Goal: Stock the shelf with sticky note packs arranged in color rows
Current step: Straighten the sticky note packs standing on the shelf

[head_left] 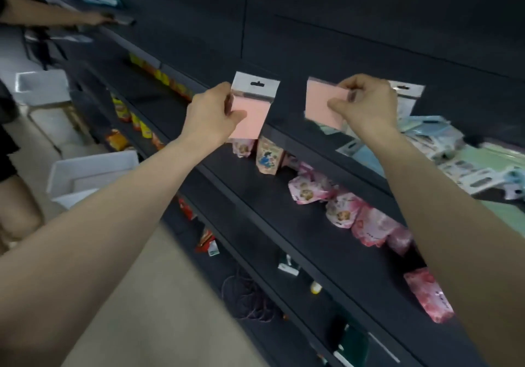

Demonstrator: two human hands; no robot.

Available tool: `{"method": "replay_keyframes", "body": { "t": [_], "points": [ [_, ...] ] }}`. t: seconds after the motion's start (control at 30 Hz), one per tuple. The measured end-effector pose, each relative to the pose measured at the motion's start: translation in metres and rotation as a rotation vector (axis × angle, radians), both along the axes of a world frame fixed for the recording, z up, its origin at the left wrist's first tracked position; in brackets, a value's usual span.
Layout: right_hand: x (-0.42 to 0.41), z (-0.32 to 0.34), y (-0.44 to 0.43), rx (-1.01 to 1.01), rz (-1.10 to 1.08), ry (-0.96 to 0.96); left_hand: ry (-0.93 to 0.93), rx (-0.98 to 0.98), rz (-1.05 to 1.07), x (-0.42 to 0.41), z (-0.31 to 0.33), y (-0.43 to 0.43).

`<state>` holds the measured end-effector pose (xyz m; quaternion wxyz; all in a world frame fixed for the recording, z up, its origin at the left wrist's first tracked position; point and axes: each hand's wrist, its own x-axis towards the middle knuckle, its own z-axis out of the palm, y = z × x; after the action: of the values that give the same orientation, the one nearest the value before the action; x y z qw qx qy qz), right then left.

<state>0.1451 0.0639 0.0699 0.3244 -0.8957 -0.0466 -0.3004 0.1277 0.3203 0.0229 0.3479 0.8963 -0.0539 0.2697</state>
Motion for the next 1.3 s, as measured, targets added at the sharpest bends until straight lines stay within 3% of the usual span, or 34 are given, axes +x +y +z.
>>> {"method": "replay_keyframes", "body": {
  "t": [0.33,0.8,1.07,1.3],
  "points": [
    [0.098,-0.013,0.175,-0.018,0.098,0.003,0.024,0.033,0.101,0.079,-0.005,0.166],
    [0.288,-0.002,0.276,0.008,0.116,-0.021,-0.024,0.028,0.154,0.268,0.017,0.275],
    [0.373,0.001,0.330,-0.013,0.071,-0.017,-0.050,0.040,0.085,0.377,0.028,0.334],
    [0.424,-0.004,0.377,0.017,-0.102,-0.044,-0.047,0.084,-0.068,0.472,0.034,0.381]
  ]
}}
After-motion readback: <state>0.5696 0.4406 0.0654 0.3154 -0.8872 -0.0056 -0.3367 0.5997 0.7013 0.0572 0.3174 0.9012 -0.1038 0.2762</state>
